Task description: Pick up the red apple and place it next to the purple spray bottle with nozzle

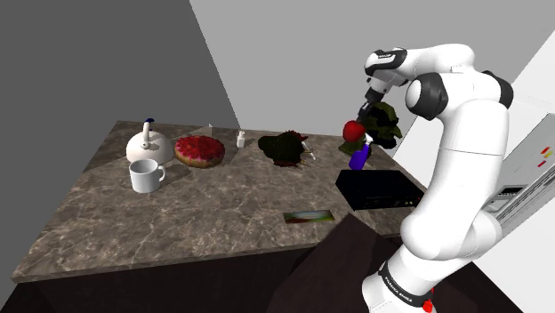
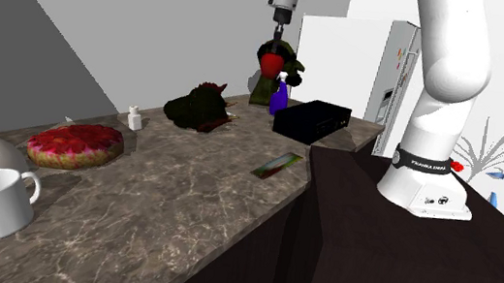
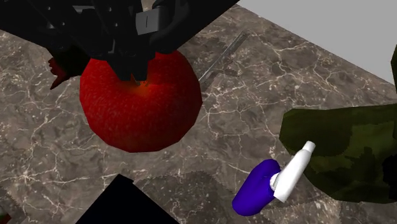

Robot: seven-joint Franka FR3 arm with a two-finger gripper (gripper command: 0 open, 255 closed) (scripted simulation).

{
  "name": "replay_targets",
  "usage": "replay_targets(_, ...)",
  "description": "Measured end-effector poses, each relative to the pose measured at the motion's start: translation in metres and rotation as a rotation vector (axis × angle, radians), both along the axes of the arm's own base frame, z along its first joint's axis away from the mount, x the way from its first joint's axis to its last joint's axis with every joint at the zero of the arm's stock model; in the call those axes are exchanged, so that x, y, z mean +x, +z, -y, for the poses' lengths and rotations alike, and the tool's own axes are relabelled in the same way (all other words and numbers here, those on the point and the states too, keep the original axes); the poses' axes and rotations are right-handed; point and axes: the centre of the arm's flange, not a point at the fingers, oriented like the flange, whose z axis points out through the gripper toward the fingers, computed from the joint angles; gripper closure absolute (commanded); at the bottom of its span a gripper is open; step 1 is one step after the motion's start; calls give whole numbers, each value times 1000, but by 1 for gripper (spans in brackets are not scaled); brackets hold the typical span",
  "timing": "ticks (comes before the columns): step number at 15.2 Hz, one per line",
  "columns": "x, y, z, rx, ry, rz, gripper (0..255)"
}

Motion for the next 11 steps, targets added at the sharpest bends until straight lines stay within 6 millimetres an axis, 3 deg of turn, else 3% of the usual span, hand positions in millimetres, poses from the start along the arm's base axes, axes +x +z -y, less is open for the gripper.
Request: replay_targets(11,0,-57,-1,0,0,0,255)
